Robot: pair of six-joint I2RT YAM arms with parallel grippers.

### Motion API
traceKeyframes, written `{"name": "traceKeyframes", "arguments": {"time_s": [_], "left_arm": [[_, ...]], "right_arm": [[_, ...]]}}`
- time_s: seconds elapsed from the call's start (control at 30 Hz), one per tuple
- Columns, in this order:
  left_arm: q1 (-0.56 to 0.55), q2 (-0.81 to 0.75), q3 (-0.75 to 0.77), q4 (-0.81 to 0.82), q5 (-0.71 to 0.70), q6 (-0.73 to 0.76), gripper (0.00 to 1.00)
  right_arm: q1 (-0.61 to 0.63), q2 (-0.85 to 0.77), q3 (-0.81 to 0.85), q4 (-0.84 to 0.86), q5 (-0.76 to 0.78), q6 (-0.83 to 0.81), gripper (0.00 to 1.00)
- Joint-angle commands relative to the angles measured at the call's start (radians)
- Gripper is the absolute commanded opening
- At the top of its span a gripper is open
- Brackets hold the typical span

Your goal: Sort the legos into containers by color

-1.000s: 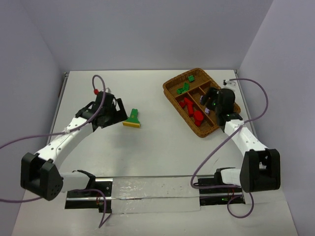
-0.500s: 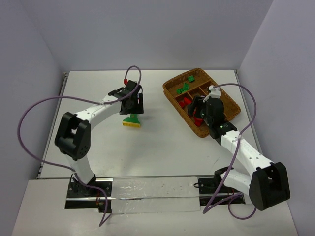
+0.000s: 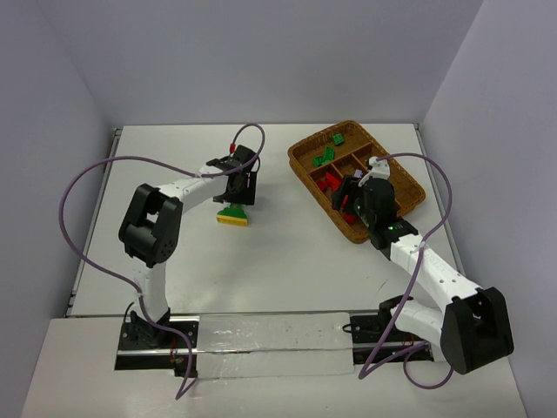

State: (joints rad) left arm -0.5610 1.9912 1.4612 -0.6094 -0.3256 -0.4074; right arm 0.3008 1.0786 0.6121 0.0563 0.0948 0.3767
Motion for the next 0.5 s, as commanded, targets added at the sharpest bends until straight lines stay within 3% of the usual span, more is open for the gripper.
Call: {"name": "traceKeyframes", "arguments": {"time_s": [0.0,0.13,0.23,0.37,0.4,0.47], "left_arm": [[0.008,0.028,0.052,0.03,-0.006,0.035,0.78],[0.015,0.044,0.048,0.038,-0.022,0.029,0.72],[0.015,0.028,0.035,0.055,-0.018,0.035,0.51],[0.016,-0.008,0.041,0.045,-0.041,0.009,0.1],[0.019,-0.016,0.043,0.043,-0.04,-0.005,0.03],[0.022,-0.076,0.038,0.055,0.002,-0.026,0.0]], "right_arm": [[-0.002,-0.02,-0.003,0.018,0.009,-0.002,0.7],[-0.002,-0.036,-0.009,0.018,0.014,-0.004,0.7],[-0.002,-0.036,-0.012,0.02,0.019,-0.002,0.7],[-0.002,-0.026,0.0,0.014,0.006,-0.001,0.7],[-0.002,-0.025,0.004,0.013,0.003,-0.001,0.69],[-0.001,-0.024,0.009,0.013,-0.001,-0.001,0.69]]}}
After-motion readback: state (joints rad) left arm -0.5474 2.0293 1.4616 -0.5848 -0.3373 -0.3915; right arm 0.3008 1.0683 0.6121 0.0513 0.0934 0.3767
